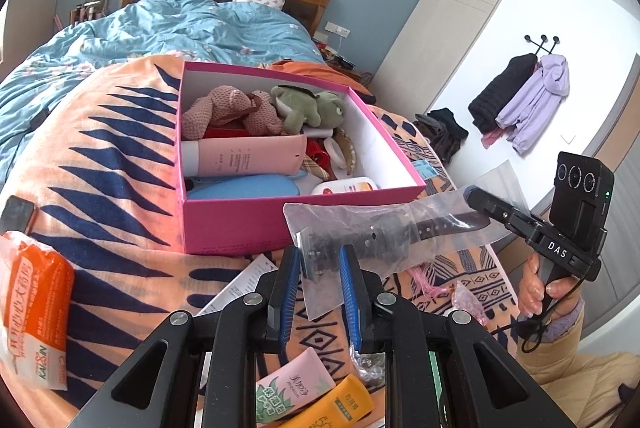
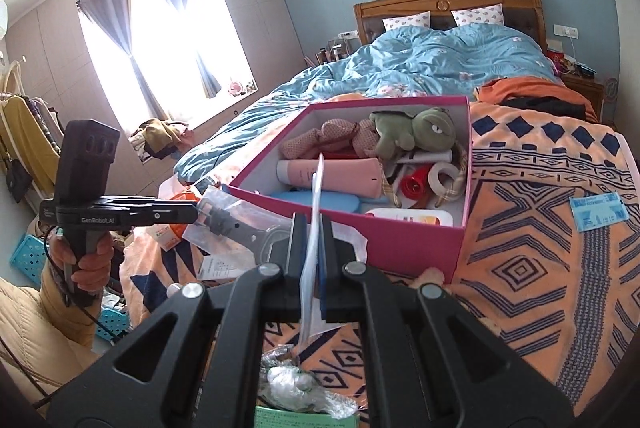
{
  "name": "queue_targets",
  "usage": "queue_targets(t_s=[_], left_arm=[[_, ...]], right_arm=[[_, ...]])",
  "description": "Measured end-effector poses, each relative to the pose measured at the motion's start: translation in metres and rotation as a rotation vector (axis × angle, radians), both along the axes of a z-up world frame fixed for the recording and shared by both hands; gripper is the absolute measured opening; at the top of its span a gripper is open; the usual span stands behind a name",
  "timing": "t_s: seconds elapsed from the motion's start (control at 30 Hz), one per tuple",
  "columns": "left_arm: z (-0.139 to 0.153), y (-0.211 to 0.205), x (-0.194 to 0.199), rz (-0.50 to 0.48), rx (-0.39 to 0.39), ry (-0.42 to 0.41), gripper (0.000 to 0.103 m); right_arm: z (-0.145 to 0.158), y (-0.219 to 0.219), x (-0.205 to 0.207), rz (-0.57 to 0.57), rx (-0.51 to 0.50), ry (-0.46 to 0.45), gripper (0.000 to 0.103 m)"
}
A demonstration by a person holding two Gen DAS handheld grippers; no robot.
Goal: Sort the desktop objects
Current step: 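Carry the watch bag over the magenta box with both tools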
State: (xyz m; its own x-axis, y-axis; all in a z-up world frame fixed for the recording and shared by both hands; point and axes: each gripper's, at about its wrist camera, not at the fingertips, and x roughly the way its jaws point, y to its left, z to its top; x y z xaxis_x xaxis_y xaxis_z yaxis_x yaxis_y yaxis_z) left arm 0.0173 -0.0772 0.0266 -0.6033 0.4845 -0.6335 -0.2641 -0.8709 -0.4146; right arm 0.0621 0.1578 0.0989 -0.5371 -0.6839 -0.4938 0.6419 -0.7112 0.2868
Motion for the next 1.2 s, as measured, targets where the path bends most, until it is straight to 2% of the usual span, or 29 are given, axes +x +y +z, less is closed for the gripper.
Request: queue_targets(t_s=[1.2], left_arm=[[0.019, -0.015, -0.02, 0.057, -0.009, 0.044, 0.019]], right_arm=[[0.026, -0.025, -0.03, 0.039, -0.001, 0.06, 0.006]])
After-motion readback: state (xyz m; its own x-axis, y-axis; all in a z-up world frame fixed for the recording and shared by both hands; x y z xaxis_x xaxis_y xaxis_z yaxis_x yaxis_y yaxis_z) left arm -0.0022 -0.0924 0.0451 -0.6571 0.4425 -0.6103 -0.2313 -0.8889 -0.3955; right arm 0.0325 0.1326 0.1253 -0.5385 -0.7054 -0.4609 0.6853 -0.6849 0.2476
